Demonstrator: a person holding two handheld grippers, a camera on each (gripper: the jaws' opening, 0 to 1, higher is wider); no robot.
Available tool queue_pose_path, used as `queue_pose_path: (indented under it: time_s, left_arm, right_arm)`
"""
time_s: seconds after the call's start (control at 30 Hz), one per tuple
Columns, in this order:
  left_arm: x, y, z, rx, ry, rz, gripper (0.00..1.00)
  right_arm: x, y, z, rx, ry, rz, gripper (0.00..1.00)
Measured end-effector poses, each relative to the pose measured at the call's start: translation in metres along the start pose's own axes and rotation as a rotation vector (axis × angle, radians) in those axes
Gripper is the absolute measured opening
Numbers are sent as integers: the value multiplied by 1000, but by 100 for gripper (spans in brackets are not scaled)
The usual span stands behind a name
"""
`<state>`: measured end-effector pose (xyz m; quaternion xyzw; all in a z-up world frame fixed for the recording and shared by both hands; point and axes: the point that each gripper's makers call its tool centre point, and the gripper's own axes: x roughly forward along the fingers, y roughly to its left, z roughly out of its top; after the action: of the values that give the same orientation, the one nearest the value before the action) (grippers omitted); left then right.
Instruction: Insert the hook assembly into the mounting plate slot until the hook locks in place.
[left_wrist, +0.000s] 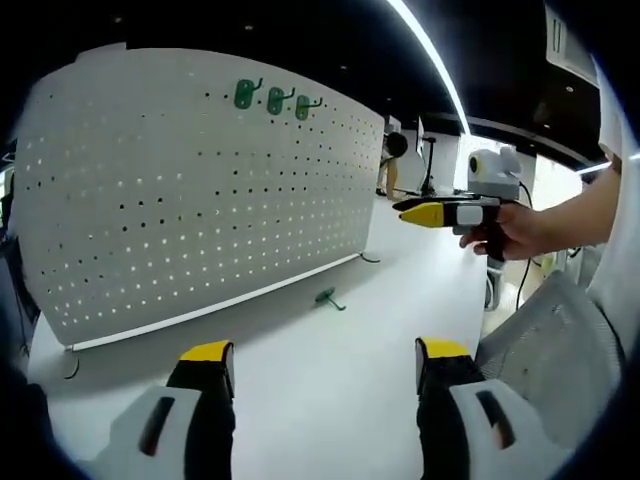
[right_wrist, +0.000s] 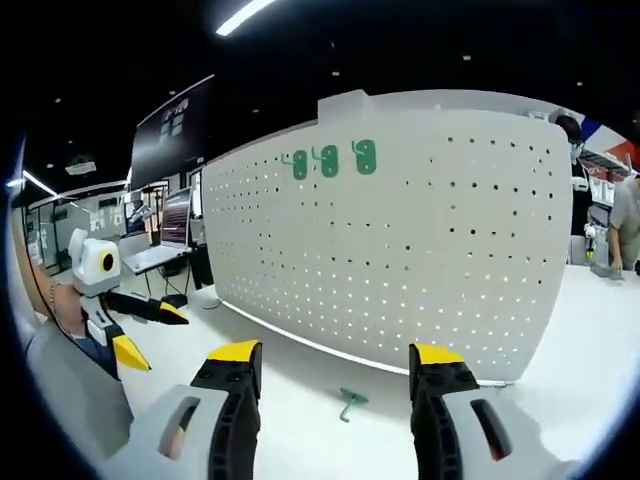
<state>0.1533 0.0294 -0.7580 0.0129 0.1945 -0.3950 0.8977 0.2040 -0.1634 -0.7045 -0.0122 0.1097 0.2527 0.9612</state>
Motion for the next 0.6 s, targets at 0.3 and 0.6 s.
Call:
queue_pose_path:
  time_s: [0.3,0.6]
  left_arm:
    - [0,0,-1,-1,1,3,77]
    - [-1,1,-2,0,4,3,77]
  right_arm:
    - [-15,-1,-17,13,30,-2,60]
    - [-29,-2,-29,27,51,-11,61]
